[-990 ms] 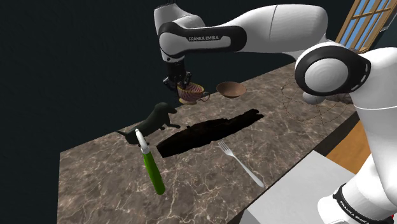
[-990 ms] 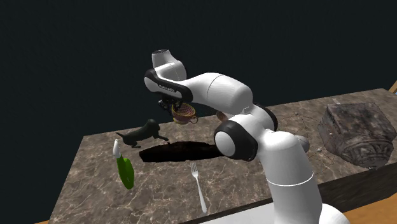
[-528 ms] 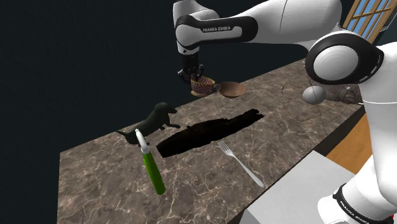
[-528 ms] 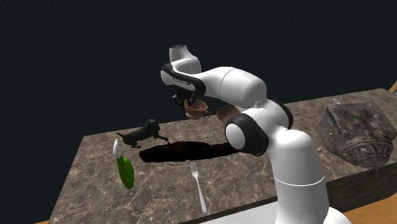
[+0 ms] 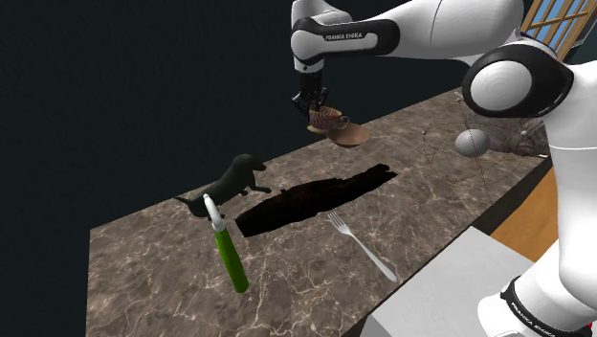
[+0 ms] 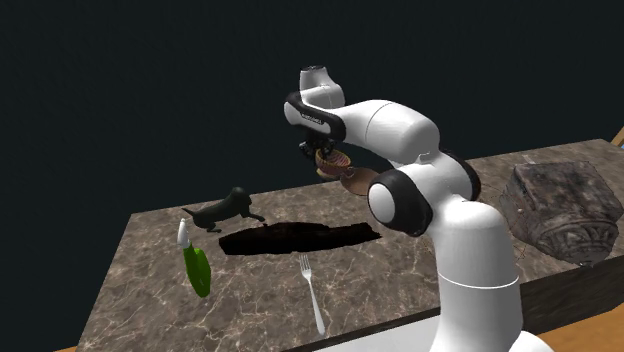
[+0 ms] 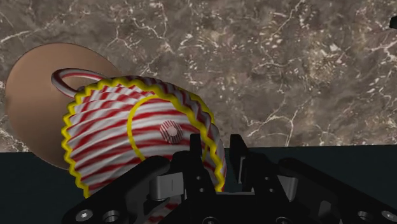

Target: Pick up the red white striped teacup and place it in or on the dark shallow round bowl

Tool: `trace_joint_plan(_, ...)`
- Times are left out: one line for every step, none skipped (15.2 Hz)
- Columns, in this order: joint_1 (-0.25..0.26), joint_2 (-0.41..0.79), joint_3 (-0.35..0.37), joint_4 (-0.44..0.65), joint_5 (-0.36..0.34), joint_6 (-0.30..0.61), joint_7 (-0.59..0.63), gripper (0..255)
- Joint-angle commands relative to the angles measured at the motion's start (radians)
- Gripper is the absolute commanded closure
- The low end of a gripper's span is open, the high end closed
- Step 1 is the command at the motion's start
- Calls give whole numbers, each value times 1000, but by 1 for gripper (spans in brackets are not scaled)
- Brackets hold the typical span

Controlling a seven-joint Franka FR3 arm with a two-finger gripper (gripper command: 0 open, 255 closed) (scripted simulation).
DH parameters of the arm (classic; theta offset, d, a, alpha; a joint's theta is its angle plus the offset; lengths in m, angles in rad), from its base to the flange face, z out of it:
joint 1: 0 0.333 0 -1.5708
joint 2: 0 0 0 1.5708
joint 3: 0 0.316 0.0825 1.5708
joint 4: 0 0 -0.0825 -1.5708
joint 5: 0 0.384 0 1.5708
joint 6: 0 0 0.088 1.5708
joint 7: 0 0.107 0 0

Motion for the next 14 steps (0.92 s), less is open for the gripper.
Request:
trace_joint_plan(-29,7,-7,22,4,-12,-40,255)
trace_joint_plan(-43,13,-11,34,5,-16,-59,255)
trace_joint_plan(-58,20,-16,47,7,-20,-79,255)
trace_joint_plan(-72,28,-19,63,8,-26,-98,255)
trace_joint_plan(-86,38,-23,82,9,-33,-118,255)
trace_joint_plan(-99,50,-27,103,11,-41,-137,255)
trace_joint_plan(-113,64,-31,128,12,-50,-157,255)
trace_joint_plan(-126,80,-35,156,12,-61,-176,255)
trace_joint_plan(-138,98,-39,189,13,-74,-196,255)
trace_joint_plan(-149,118,-43,224,14,-88,-214,255)
trace_joint_plan(-152,111,-42,200,14,-70,-212,255)
trace_joint_plan(-153,106,-42,177,14,-53,-211,255)
trace_joint_plan(-155,101,-42,155,14,-36,-209,255)
trace_joint_plan(-157,97,-41,135,14,-20,-208,255)
